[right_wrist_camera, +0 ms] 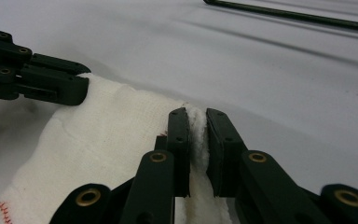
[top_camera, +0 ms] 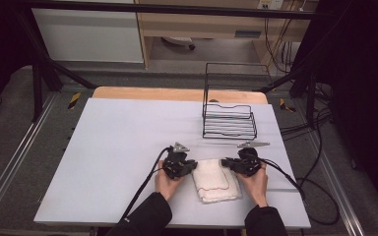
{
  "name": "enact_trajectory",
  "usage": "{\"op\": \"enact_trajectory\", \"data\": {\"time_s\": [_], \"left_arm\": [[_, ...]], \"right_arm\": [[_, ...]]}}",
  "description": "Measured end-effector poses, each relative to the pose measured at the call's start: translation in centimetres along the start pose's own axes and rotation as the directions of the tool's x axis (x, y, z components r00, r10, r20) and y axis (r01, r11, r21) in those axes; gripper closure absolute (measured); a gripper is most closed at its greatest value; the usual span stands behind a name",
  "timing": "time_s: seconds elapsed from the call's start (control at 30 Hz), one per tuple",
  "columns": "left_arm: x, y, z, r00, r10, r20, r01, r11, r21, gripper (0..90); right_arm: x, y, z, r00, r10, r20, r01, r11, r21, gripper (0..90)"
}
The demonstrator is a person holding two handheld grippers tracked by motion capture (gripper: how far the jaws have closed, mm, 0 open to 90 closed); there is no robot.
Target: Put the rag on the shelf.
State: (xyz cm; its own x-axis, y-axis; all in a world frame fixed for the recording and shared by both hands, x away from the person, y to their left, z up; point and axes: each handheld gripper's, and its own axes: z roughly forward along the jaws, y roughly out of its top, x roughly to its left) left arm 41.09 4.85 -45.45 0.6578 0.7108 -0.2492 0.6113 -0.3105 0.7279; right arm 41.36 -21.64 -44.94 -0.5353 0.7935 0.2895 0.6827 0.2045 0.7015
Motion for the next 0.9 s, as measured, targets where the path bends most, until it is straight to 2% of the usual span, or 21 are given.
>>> {"op": "enact_trajectory", "data": {"time_s": [0.1, 0.4, 0.57, 0.9], "left_arm": [[0.1, -0.1, -0.2, 1.0000, -0.006, 0.006, 0.006, 0.9999, -0.012, 82.7], [0.0, 0.0, -1.2, 0.9994, -0.016, 0.032, 0.017, 0.9981, -0.059, 82.8], [-0.4, 0.1, -2.0, 0.9992, -0.003, 0.040, 0.007, 0.9943, -0.106, 82.9], [-1.1, 0.0, -3.1, 0.9987, 0.000, 0.052, 0.008, 0.9863, -0.165, 83.1]], "right_arm": [[0.3, 0.2, -0.5, 0.9998, -0.020, -0.001, 0.020, 1.000, -0.019, 80.7], [0.6, 0.2, -1.4, 0.9996, -0.021, -0.017, 0.020, 0.998, -0.059, 80.8], [0.9, 0.2, -2.4, 0.9989, -0.043, -0.021, 0.040, 0.994, -0.101, 80.8], [1.7, 0.2, -3.6, 0.9977, -0.065, -0.021, 0.061, 0.988, -0.140, 80.8]]}}
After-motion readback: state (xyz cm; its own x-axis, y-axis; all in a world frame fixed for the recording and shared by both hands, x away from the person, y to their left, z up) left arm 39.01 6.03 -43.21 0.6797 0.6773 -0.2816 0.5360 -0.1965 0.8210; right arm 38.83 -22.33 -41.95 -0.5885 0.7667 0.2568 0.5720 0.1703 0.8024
